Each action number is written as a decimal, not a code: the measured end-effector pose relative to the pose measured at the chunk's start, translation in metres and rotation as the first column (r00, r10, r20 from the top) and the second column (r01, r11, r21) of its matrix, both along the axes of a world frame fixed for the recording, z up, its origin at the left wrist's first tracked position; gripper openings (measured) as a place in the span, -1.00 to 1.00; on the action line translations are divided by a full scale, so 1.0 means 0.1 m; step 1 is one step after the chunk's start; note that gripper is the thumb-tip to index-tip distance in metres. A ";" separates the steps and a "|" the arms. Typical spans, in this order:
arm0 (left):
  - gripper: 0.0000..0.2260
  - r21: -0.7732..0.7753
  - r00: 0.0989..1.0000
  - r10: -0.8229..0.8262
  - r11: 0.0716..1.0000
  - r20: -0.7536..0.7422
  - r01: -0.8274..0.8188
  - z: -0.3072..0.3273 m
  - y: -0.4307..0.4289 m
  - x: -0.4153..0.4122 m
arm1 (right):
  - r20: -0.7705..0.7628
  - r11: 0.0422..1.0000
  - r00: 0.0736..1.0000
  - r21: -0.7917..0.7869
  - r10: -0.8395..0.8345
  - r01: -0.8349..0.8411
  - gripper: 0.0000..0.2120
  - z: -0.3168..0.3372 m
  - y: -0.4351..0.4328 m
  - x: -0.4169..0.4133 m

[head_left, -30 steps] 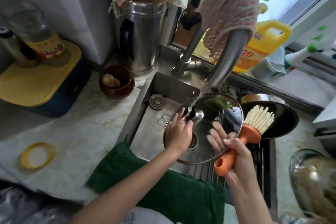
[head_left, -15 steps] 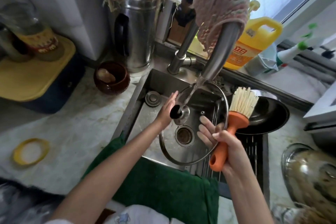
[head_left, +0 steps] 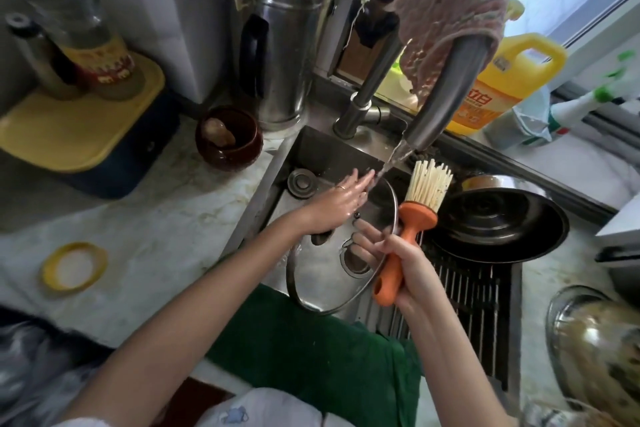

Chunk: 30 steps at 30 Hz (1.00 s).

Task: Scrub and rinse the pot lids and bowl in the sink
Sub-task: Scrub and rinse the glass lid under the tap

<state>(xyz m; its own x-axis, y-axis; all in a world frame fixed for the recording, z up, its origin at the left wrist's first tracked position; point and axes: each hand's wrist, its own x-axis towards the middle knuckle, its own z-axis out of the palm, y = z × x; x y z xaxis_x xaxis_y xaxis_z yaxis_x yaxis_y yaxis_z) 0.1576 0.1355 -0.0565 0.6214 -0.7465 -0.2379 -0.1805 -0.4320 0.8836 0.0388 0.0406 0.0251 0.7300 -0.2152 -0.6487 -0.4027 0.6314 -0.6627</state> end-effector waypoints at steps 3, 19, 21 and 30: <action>-0.53 0.063 0.966 0.020 0.997 0.258 -0.037 0.08 -0.02 -0.31 | 0.008 0.998 0.999 -0.045 0.038 -0.037 -0.76 0.02 0.05 0.04; -0.58 -0.268 0.874 0.485 0.841 -0.011 -0.470 0.03 -0.20 -0.38 | 0.011 0.969 0.979 -0.142 0.203 -0.200 -0.64 -0.11 0.01 -0.02; -0.61 -0.167 0.826 0.555 0.809 -0.096 -0.563 0.02 -0.21 -0.19 | 0.046 0.969 0.976 -0.136 0.214 -0.206 -0.64 -0.10 -0.02 0.00; -0.51 -0.229 0.946 0.154 0.969 0.284 -0.089 -0.27 0.39 -1.01 | 0.101 0.998 0.993 -0.015 0.060 -0.058 -0.73 -0.12 -0.23 0.04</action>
<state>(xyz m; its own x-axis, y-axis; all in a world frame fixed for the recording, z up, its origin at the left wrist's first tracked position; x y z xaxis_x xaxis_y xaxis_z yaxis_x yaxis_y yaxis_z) 0.0570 0.1744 -0.0832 0.7286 -0.6733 0.1257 -0.4069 -0.2778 0.8702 0.0431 0.0178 0.0134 0.8032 -0.1769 -0.5688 -0.3698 0.6006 -0.7089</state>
